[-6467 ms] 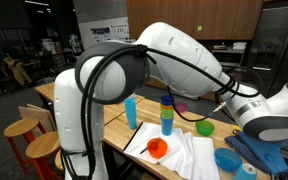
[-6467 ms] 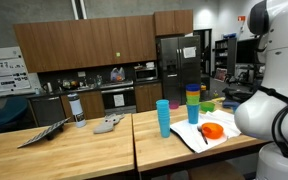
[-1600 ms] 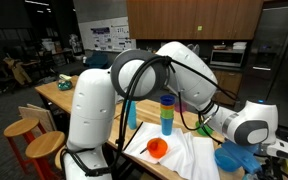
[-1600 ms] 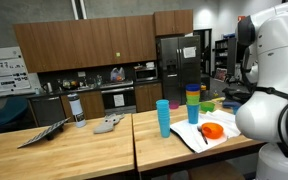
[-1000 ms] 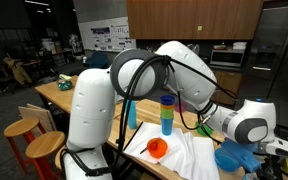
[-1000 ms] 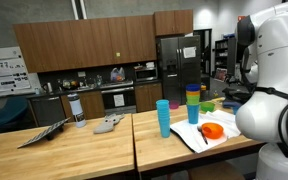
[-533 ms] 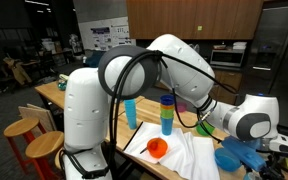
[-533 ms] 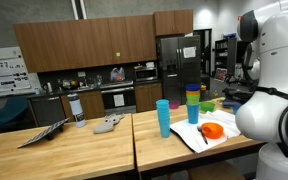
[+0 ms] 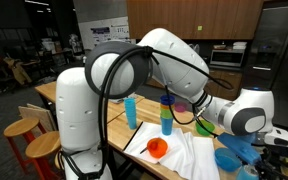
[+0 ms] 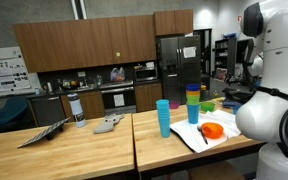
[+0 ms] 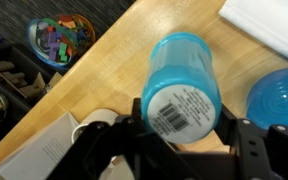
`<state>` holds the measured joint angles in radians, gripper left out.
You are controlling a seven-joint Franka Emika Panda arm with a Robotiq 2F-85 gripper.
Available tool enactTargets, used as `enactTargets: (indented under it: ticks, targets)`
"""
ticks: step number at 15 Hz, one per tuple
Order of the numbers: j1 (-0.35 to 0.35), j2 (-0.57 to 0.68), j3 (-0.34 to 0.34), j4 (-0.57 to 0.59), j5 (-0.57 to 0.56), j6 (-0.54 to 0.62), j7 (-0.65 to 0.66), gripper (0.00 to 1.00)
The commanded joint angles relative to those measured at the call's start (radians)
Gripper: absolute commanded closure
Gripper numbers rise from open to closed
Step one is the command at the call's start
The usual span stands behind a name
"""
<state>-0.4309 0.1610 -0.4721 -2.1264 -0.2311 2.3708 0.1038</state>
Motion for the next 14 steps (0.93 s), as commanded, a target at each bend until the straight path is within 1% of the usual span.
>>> enactTargets:
  ticks: [1, 5, 6, 8, 11, 13, 14]
  targets:
    - [0.013, -0.056, 0.007, -0.054, -0.028, 0.063, 0.019, 0.58]
    - [0.032, -0.022, 0.009, -0.066, -0.066, 0.257, 0.089, 0.58]
    - [0.042, -0.013, 0.004, -0.072, -0.093, 0.312, 0.129, 0.58]
    - [0.063, -0.001, -0.009, -0.078, -0.149, 0.373, 0.193, 0.58]
    - [0.102, 0.006, -0.033, -0.086, -0.236, 0.438, 0.298, 0.58]
    - [0.127, -0.002, -0.048, -0.09, -0.286, 0.453, 0.352, 0.58]
    - [0.127, -0.011, -0.041, -0.095, -0.323, 0.453, 0.392, 0.58]
